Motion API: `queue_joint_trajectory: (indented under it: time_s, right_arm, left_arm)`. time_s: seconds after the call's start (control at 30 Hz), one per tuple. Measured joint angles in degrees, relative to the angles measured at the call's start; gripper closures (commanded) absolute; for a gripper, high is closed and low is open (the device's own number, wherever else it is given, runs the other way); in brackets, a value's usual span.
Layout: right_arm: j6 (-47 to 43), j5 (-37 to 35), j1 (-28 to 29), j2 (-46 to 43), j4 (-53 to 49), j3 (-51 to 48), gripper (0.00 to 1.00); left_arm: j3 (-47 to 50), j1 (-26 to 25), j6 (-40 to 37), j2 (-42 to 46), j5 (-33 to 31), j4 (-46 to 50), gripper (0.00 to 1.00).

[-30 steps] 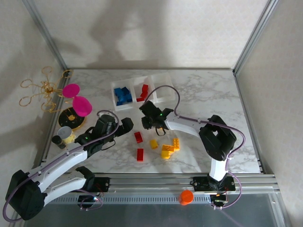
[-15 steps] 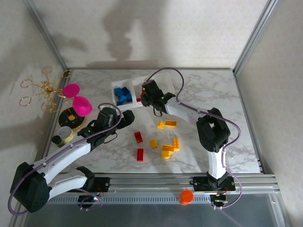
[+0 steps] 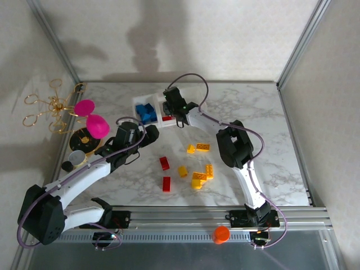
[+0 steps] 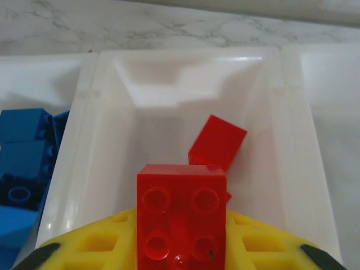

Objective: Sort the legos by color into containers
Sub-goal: Place the lego in the container, then pick up the lego from the center of the table.

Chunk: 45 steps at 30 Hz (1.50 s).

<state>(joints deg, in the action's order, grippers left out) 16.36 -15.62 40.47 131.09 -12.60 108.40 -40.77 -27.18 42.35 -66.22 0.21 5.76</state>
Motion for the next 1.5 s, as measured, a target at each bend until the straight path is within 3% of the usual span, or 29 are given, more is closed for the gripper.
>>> queue_joint_trajectory:
  time_s: [0.2,0.5,1.0,1.2,1.5]
  right_arm:
    - [-2.0,0.0,-0.1,4.9,-0.7,6.8,0.54]
    - [-3.2,0.3,-0.1,4.7,-1.2,7.0,0.49]
    - [1.4,5.9,1.4,-20.7,-1.8,-20.1,0.39]
    - [5.2,7.1,5.2,-24.9,-3.9,-28.4,0.35]
    - [11.1,6.9,14.8,-25.7,-7.6,-33.3,0.32]
  left_arm:
    - [-0.1,0.3,-0.2,0.0,0.0,-0.4,0.0]
    - [-0.1,0.3,-0.2,0.0,0.0,-0.4,0.0]
    - [1.2,-1.0,0.0,7.2,0.6,1.6,0.0]
    - [4.3,-2.1,0.8,11.9,0.8,5.5,0.0]
    - [6.6,-2.4,2.0,16.4,1.4,11.2,0.0]
